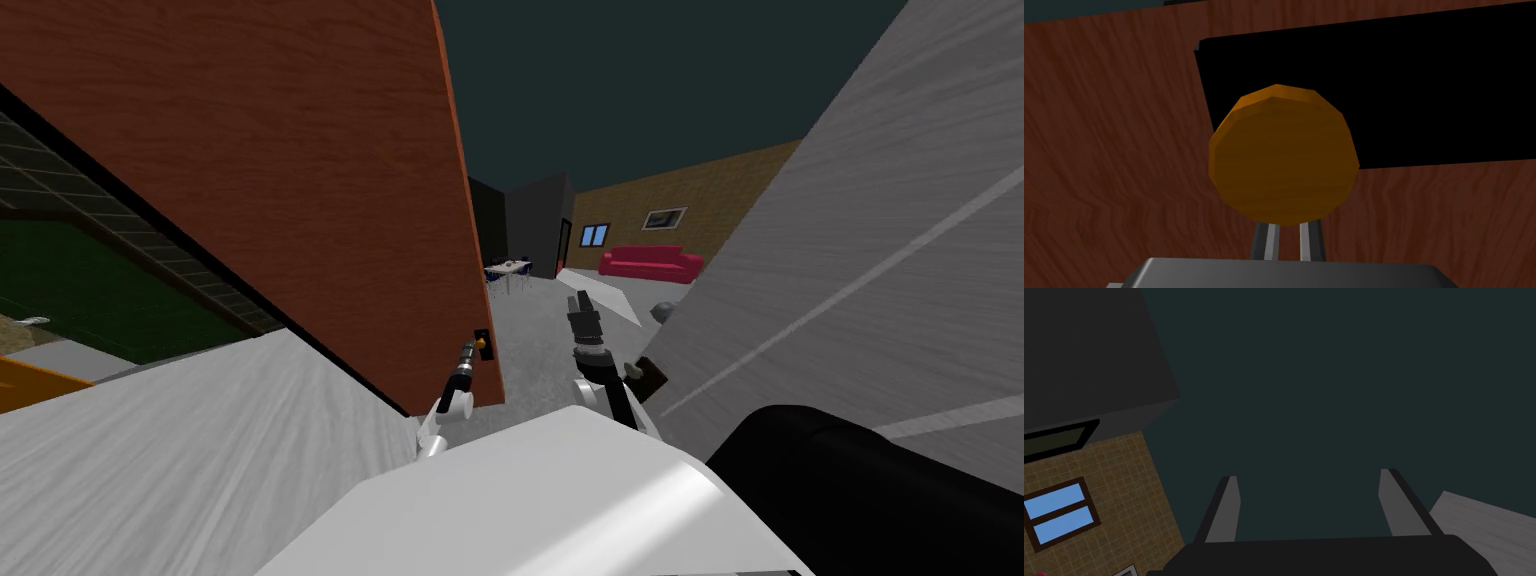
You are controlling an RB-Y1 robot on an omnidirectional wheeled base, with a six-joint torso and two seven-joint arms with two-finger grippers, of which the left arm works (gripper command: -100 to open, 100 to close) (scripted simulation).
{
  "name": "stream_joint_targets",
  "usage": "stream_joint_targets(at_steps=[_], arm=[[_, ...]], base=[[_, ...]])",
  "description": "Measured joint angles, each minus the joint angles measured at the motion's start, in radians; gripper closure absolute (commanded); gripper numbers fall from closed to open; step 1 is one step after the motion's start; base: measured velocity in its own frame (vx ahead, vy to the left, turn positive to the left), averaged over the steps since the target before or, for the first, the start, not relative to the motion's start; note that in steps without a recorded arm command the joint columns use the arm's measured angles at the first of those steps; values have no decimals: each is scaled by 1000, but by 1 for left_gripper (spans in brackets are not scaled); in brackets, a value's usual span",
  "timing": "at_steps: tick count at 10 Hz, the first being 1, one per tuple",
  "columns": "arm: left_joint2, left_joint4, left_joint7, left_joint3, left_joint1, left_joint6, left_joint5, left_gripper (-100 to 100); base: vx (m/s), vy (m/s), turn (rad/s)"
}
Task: Push the door open
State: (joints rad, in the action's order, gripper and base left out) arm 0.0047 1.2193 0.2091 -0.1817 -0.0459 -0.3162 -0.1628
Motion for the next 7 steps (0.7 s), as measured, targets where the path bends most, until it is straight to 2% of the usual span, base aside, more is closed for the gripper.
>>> stream_joint_targets(at_steps=[1,3,4,6,7], arm=[[8,9,18,-23,6,1,-21,-100],[22,22,9,-69,23,3,-6,-100],[29,26,-3,-94,30,3,2,-100],[30,40,-21,-135,39,11,15,-100],[24,43,-26,-154,45,13,23,-100]], base=[[28,29,325],[-92,79,281],[-107,67,173],[-99,49,227],[-96,8,211]])
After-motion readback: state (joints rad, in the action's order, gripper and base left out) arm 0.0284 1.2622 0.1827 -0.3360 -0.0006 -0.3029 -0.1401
